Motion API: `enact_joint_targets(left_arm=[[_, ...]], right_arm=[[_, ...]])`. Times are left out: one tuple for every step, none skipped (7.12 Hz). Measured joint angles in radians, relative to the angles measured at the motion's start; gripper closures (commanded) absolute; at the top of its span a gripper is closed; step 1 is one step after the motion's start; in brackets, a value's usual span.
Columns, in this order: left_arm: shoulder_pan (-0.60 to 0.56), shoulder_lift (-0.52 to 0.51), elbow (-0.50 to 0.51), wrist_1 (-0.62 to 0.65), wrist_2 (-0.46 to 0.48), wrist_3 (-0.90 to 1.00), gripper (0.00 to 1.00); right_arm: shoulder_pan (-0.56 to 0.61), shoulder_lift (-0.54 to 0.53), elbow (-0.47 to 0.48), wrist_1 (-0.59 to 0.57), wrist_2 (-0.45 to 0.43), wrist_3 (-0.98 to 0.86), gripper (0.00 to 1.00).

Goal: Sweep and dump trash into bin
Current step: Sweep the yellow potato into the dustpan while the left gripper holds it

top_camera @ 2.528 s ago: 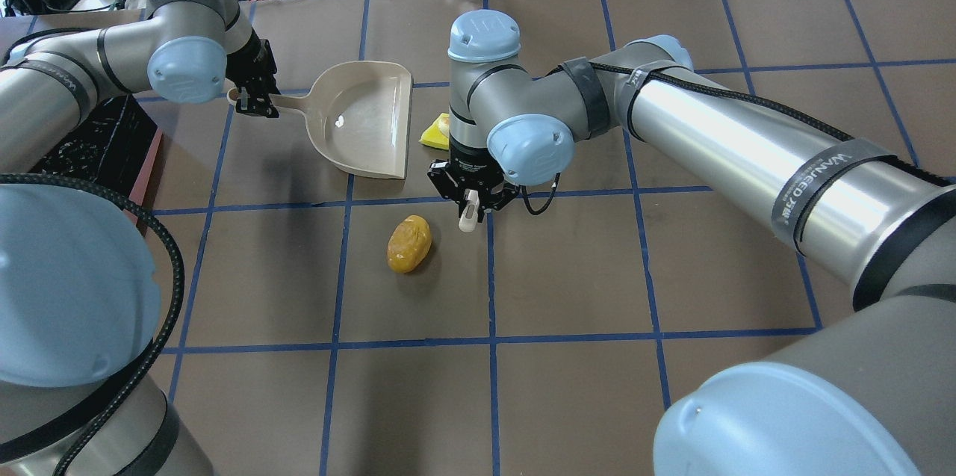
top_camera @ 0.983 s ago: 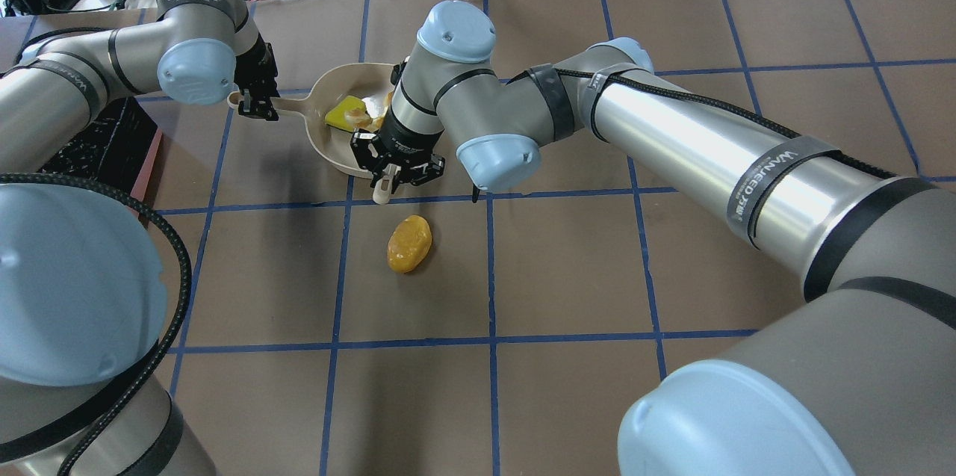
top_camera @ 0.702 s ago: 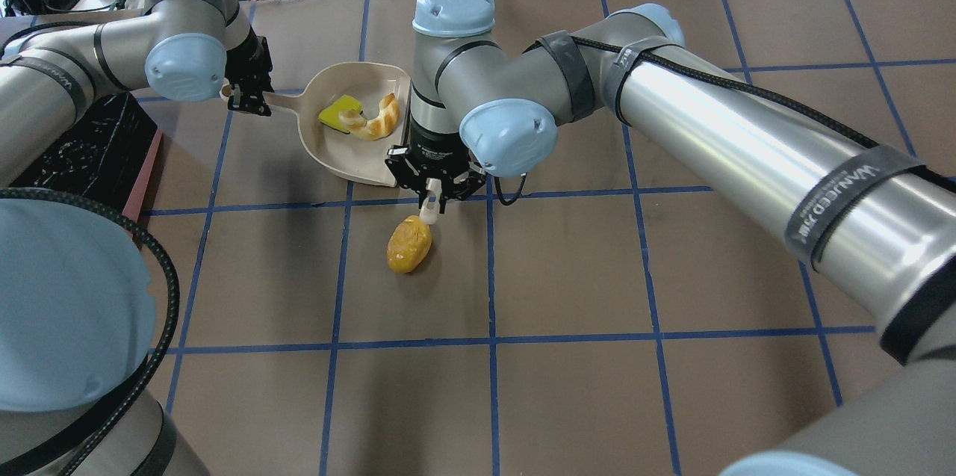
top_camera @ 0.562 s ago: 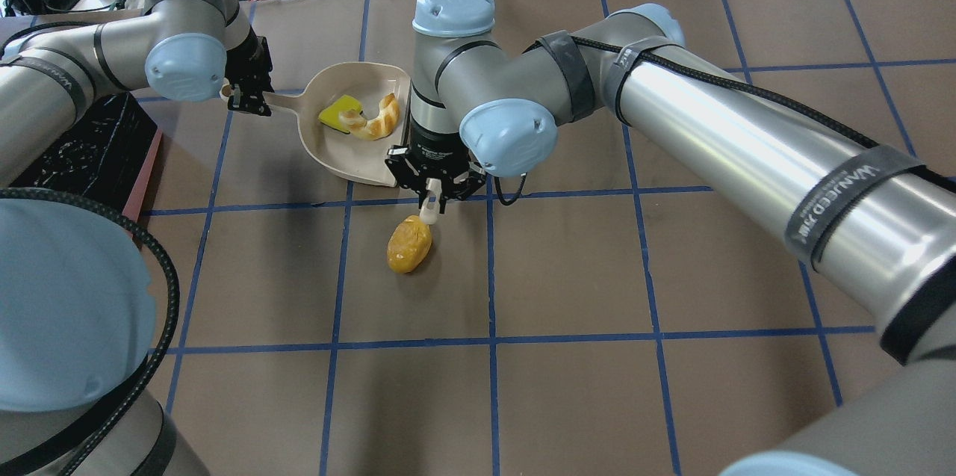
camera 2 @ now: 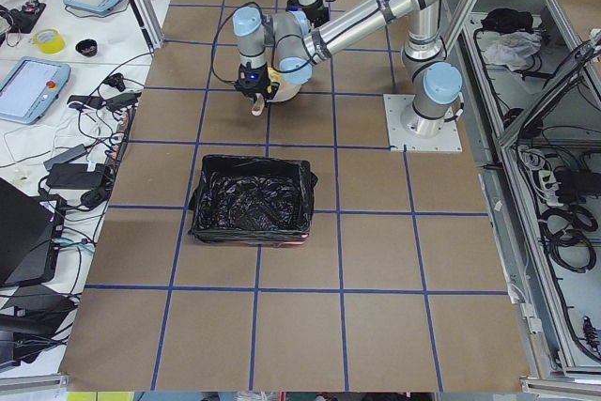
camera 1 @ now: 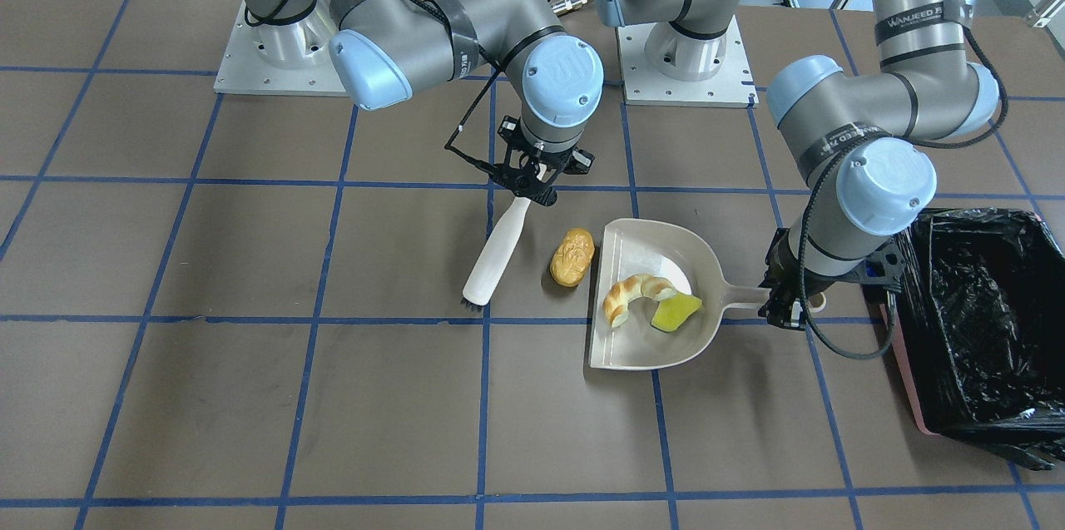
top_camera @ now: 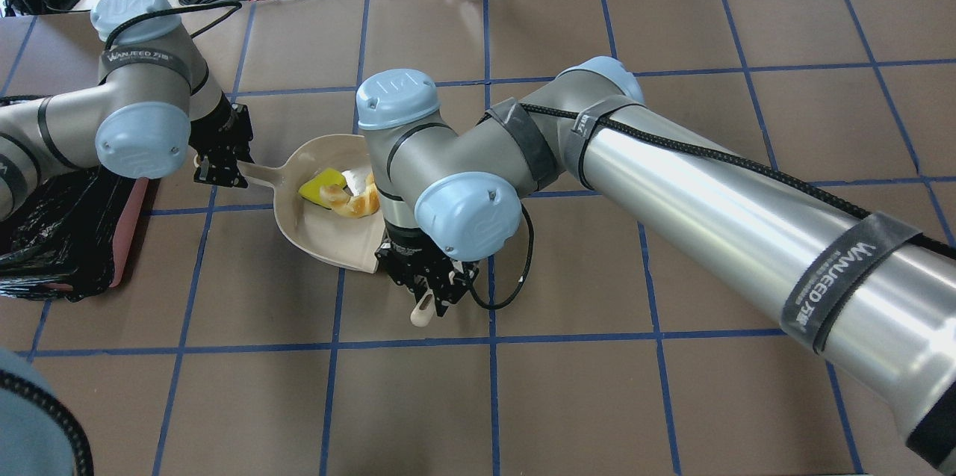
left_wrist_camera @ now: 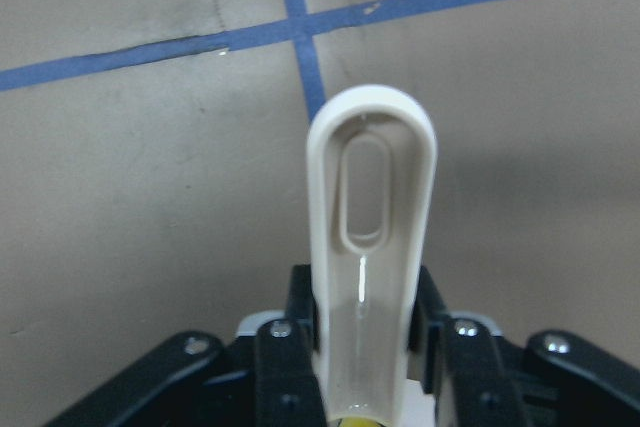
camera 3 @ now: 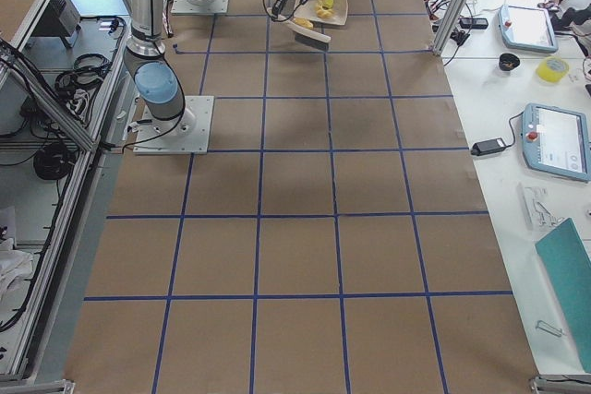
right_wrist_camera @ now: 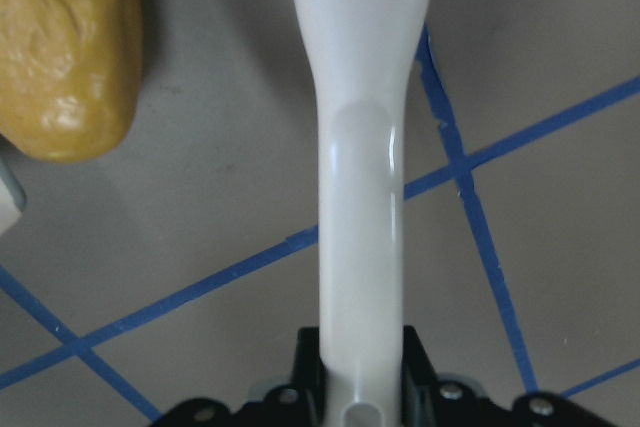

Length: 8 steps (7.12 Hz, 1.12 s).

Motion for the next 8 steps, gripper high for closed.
enact_joint_targets(left_arm=[[0.014, 0.037, -0.057, 0.004, -0.002, 0.015, 1.0], [0.04, 0.06, -0.102, 0.015, -0.004, 0.042, 1.0], [0.071, 0.067, -0.127, 0.035, -0.007, 0.067, 1.0], [0.089, 0.066, -0.137, 0.056, -0.009, 0.072, 1.0], [0.093, 0.065, -0.142, 0.068, -0.011, 0.047, 1.0], [0.085, 0.061, -0.145, 0.073, -0.012, 0.006, 1.0], [0.07, 0.057, -0.145, 0.075, -0.012, -0.03, 1.0], [0.057, 0.056, -0.145, 0.077, -0.012, -0.05, 1.0]], right_arm=[[0.023, 0.001, 0.02, -0.02, 0.02, 0.05, 1.0], [0.042, 0.004, 0.039, -0.058, 0.028, 0.068, 1.0], [0.056, 0.013, 0.049, -0.105, 0.036, 0.062, 1.0], [0.066, 0.027, 0.053, -0.149, 0.045, 0.031, 1.0], [0.08, 0.041, 0.055, -0.205, 0.05, -0.016, 1.0], [0.093, 0.059, 0.055, -0.271, 0.052, -0.071, 1.0], [0.102, 0.081, 0.053, -0.356, 0.059, -0.129, 1.0], [0.11, 0.101, 0.05, -0.449, 0.078, -0.182, 1.0]])
